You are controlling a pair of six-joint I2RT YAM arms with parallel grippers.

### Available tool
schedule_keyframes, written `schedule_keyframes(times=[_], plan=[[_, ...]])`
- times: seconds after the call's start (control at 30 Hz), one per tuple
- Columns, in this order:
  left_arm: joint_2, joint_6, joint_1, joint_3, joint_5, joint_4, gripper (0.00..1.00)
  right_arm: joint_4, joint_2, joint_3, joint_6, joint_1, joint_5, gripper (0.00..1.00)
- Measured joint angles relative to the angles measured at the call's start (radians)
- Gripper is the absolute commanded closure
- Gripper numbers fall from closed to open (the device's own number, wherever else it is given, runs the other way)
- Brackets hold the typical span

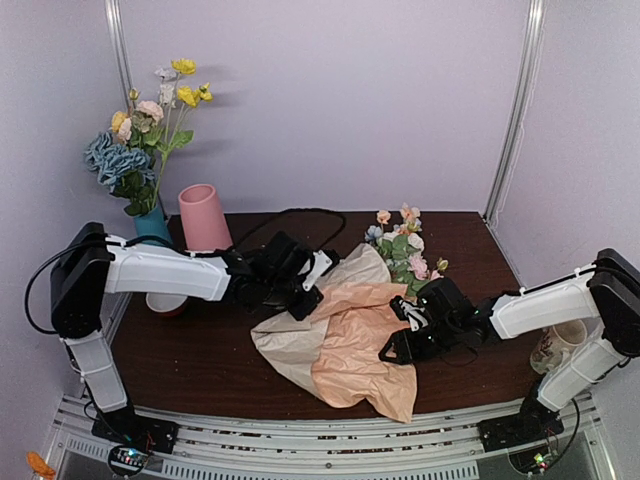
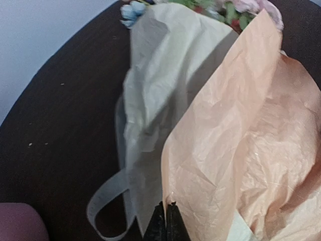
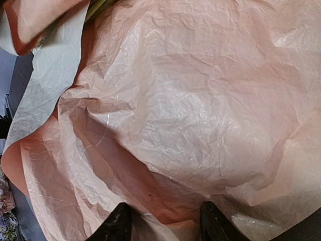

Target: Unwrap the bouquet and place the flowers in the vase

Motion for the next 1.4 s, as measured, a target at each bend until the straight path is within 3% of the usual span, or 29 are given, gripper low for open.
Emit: schedule_keyframes(times=[0.2,0.37,0.57,0.73,0.97,1.4], plan=[[-0.009,-0.094,0.112,0.05,-0.147,0.019,1.0,0.037,0.018,0.0,0.001,0.0,-0.001,0.51],[0.113,-0.167,0.16,0.183,-0.263,0.005,1.0,0.056,0.029,0.003,0.008,0.0,0.003,0.51],[0.266,-0.228,0.185,0.344,-0.29,-0.034,1.0,0.055,0.046,0.024,0.028,0.003,0.044,0.51],[0.373,-0.259,0.207,0.479,-0.246,-0.055,1.0,0.029,0.05,0.043,0.039,0.003,0.115,0.51],[0.421,-0.293,0.213,0.555,-0.135,-0.057,1.0,-0.016,0.043,0.055,0.042,-0.025,0.21,0.51],[0.452,-0.432,0.211,0.575,0.078,0.024,1.0,-0.153,-0.068,0.003,0.035,-0.195,0.329,0.51]])
